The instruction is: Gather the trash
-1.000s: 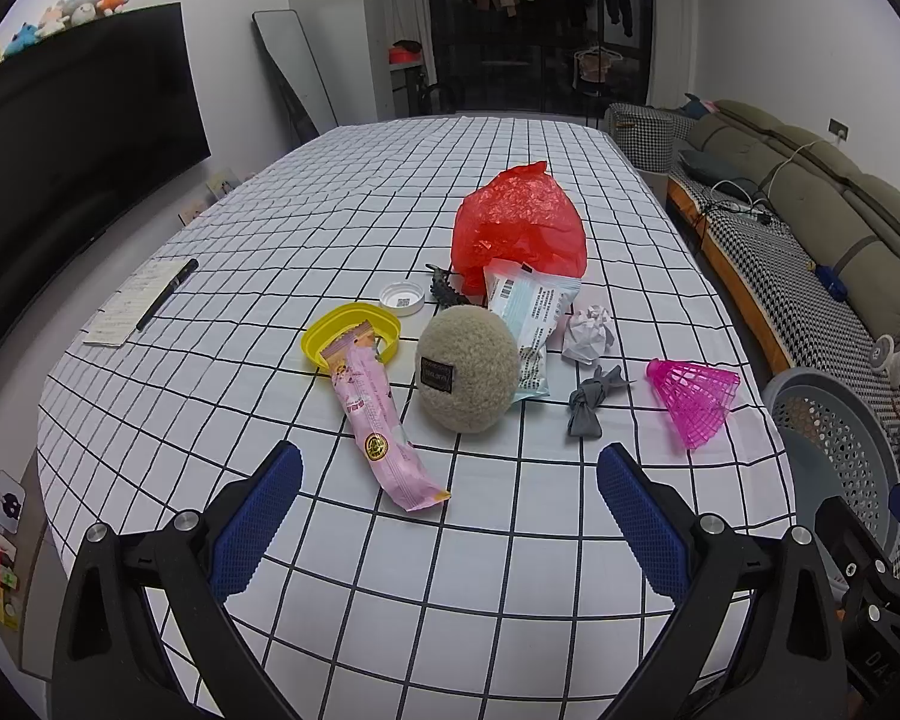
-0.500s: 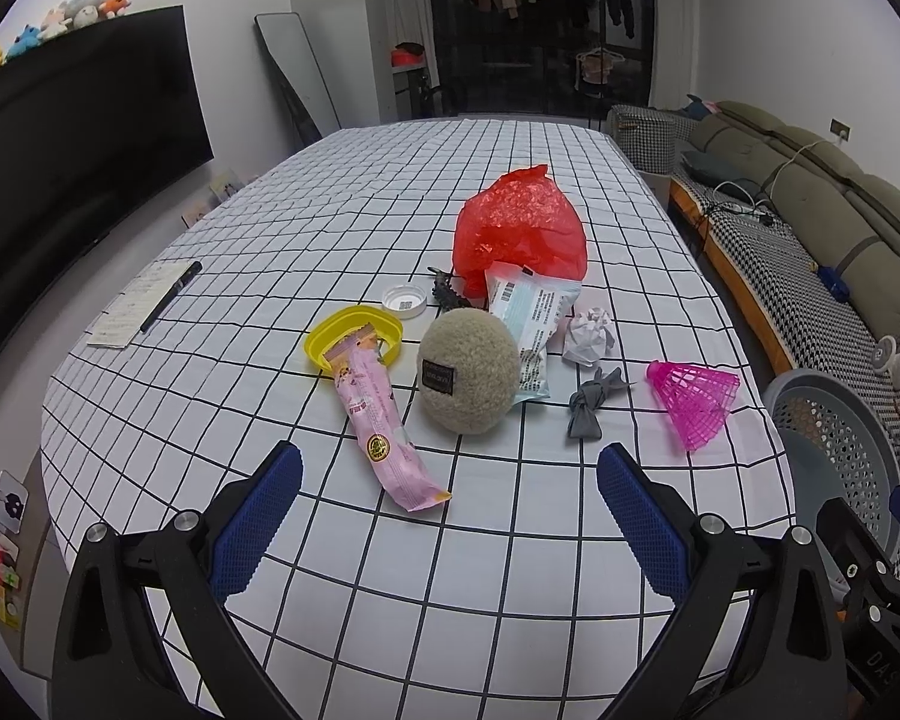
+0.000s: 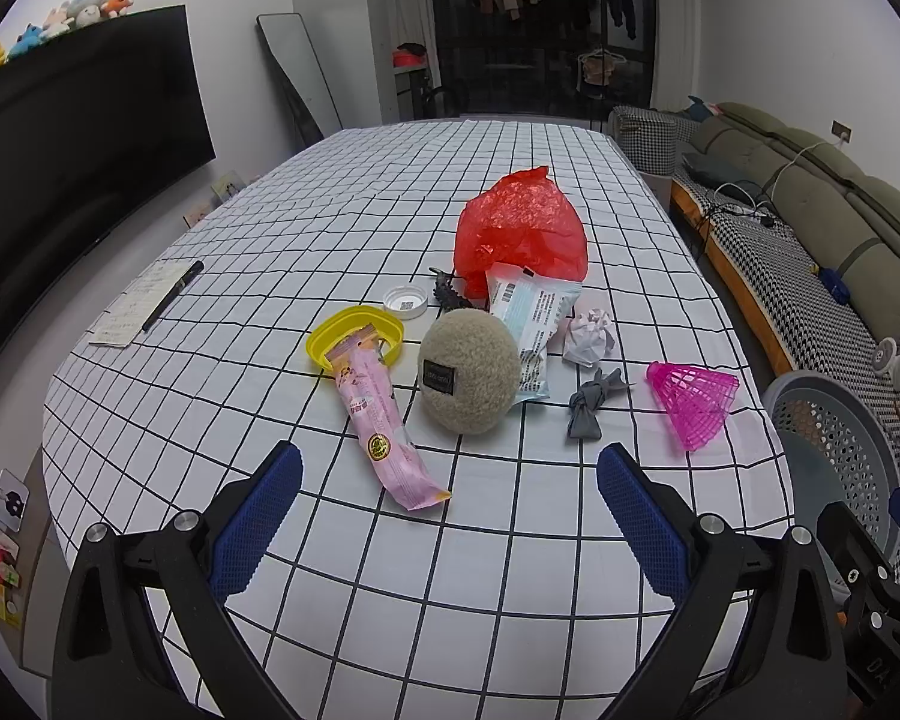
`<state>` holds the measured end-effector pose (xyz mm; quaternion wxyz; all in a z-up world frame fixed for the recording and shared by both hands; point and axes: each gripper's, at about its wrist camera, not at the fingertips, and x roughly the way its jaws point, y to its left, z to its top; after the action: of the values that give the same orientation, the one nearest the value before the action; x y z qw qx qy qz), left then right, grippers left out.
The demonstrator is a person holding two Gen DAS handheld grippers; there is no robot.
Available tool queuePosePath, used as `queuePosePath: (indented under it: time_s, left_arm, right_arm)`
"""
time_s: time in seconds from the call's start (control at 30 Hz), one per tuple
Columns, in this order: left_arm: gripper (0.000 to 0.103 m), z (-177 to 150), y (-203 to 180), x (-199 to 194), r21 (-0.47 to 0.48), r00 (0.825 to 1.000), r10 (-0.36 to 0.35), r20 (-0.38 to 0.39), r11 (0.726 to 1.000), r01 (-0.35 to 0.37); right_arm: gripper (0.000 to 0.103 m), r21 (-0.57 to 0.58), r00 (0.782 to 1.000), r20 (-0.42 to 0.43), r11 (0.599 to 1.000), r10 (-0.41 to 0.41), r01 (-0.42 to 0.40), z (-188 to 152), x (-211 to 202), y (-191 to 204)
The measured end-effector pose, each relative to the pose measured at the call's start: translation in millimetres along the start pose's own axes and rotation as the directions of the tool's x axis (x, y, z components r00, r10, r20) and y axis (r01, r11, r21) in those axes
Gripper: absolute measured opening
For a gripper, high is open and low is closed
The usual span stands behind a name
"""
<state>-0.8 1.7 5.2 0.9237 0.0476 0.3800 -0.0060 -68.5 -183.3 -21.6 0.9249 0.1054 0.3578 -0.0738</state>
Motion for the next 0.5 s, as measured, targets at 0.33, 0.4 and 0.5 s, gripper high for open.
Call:
queuePosePath:
  time_s: [0.33,0.4,0.5]
  left_arm:
    - [0.097,0.4,-1.4,-0.2,0.020,1.000,0.019,0.005,1.000,-0.019]
    - [0.097,0.2,-2.3,-0.4,0.034,0.999,0.034,0.008,0.999,-0.035]
    - [0.097,-0.1,-1.1,0.7,0.034,0.999,0.038,0.010,0.999,-0.039]
  right_arm:
    - [0.095,0.000,1.000,0.005,1.000,0.006,-0.006,-1.4,0.4,0.8]
    - [0.095,0.000,1.000,0.004,1.000,0.013,-0.013,-1.3,0.3,0.6]
    - [0.095,0.005,1.000,0.000,1.000,0.026,-0.026,-1.4,3.0,0.0]
